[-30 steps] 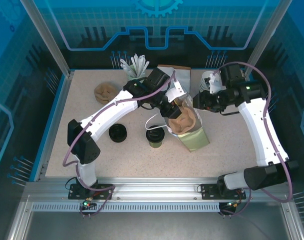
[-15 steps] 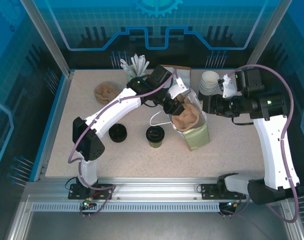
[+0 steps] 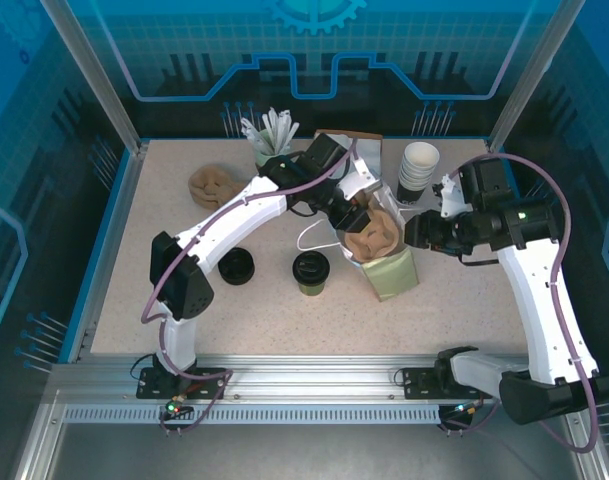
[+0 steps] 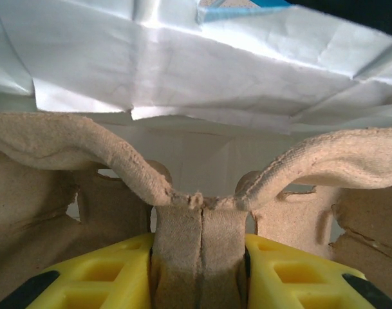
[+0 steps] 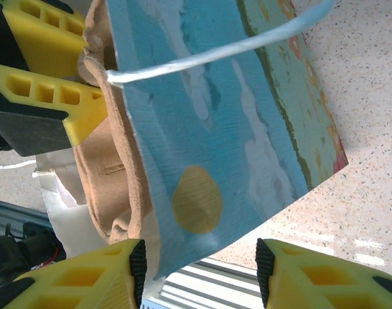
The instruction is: Pack the takeout coffee
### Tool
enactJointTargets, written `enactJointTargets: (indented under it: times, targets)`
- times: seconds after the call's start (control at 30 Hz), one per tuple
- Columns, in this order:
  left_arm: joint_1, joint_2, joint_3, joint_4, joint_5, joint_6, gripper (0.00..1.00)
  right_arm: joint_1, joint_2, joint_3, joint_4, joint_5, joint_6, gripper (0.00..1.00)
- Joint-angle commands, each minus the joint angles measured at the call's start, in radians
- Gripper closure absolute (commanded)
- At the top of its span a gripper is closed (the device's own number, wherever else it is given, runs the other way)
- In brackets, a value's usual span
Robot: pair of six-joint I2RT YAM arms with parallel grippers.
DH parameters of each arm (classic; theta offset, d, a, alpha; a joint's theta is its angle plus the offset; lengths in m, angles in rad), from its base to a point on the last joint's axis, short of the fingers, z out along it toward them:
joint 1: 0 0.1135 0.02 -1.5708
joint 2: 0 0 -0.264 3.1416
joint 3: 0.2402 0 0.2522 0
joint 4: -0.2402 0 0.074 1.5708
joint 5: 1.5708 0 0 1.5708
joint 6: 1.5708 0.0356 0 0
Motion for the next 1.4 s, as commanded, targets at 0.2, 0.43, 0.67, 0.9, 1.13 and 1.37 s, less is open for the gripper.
enactJointTargets:
  times: [0.2, 0.43, 0.67, 0.9, 1.13, 1.37]
  targets:
    - [-0.054, 0.012, 0.03, -0.025, -0.086, 0.007, 0.63, -0.011, -0.002, -0.039, 0.095, -0.02, -0.002, 0.5]
    - [-0.086, 0.038, 0.055, -0.047, -0.151, 0.019, 0.62, -0.011, 0.017, -0.043, 0.126, -0.004, -0.008, 0.53]
    - [-0.107, 0.078, 0.097, -0.073, -0.205, 0.013, 0.61, -0.012, 0.038, -0.052, 0.151, -0.007, -0.011, 0.59]
    - [-0.124, 0.098, 0.099, -0.068, -0.215, 0.005, 0.62, -0.011, 0.04, -0.067, 0.167, 0.01, -0.017, 0.65]
    - [-0.132, 0.108, 0.103, -0.059, -0.223, 0.0, 0.62, -0.012, 0.038, -0.078, 0.171, 0.056, -0.027, 0.73]
    - [-0.144, 0.115, 0.101, -0.041, -0.221, -0.001, 0.61, -0.011, 0.031, -0.087, 0.165, 0.133, -0.02, 0.85]
